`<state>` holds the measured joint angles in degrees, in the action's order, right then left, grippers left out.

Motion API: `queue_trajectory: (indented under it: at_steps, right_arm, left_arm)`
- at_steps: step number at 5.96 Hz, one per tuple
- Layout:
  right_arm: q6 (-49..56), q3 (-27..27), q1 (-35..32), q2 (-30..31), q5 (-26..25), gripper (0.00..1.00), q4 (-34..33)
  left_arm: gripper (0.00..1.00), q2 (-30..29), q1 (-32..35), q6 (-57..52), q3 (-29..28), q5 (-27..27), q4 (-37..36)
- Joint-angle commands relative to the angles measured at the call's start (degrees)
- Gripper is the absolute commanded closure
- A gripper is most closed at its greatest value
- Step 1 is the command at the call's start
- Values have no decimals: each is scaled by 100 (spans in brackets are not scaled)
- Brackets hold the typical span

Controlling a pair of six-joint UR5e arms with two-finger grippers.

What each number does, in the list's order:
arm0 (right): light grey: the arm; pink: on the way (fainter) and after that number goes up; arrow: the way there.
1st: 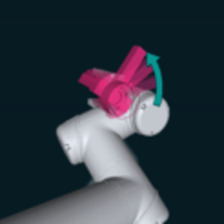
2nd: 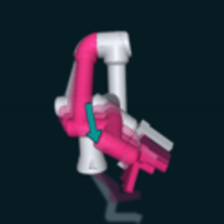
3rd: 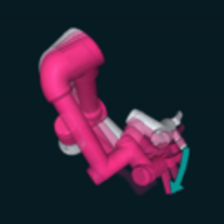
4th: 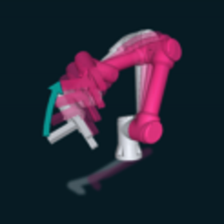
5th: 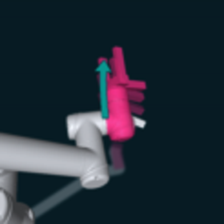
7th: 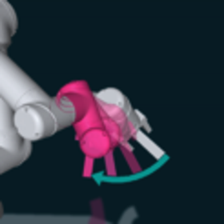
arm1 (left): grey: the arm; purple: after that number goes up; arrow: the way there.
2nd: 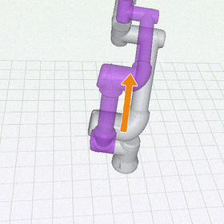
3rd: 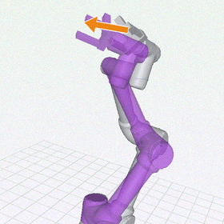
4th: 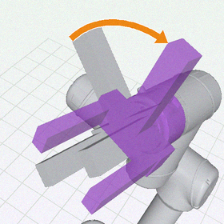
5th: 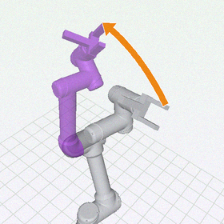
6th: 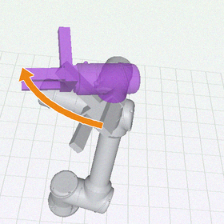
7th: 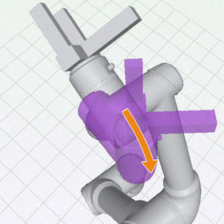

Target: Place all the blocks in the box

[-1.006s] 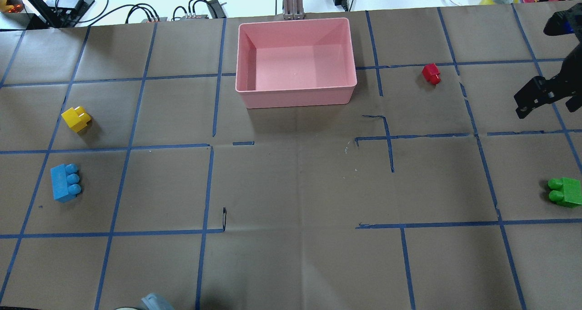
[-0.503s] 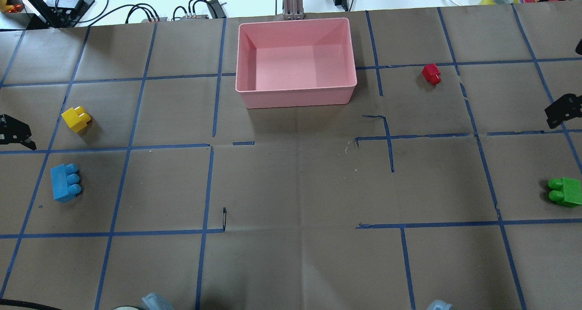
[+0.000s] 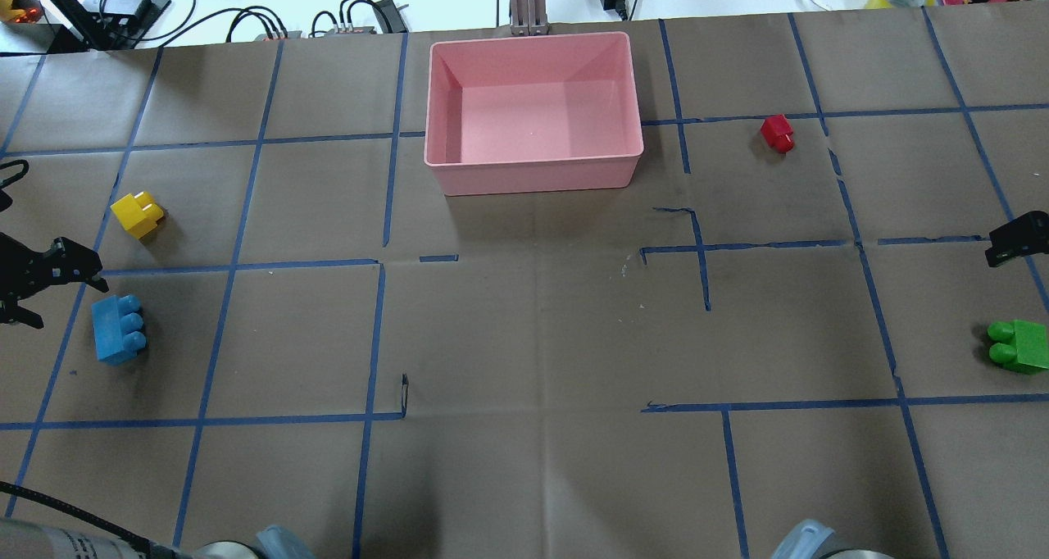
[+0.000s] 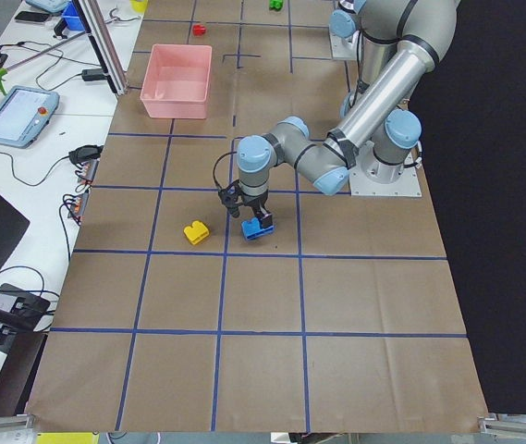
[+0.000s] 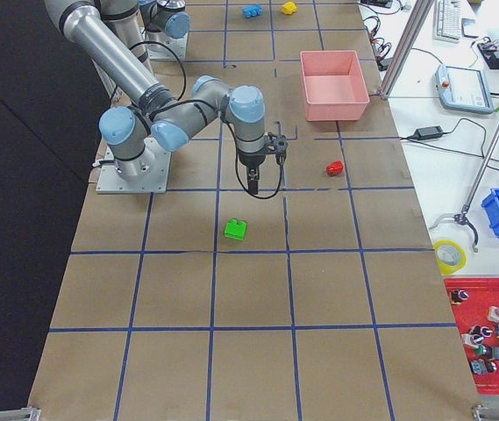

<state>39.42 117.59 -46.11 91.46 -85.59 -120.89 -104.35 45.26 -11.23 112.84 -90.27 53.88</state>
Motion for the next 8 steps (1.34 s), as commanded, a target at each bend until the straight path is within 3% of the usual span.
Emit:
queue_trajectory:
  at_steps: [1,3,5,8]
  right_arm:
    - [48,509,497,-407,332,1,-1184]
    - [22,581,515,-698,263,1,-1427]
    - [13,590,760,-1207,227,1,-1883]
    - [22,651,797,-1446,-62,1,-2016]
  left_arm:
    - [0,-391,-141,-28,456,27,-1137]
    - [0,-393,-106,25,502,402,-1240]
    - [0,-445,-114,7,467,458,-1240]
    - [1,-516,-114,7,511,423,-1231]
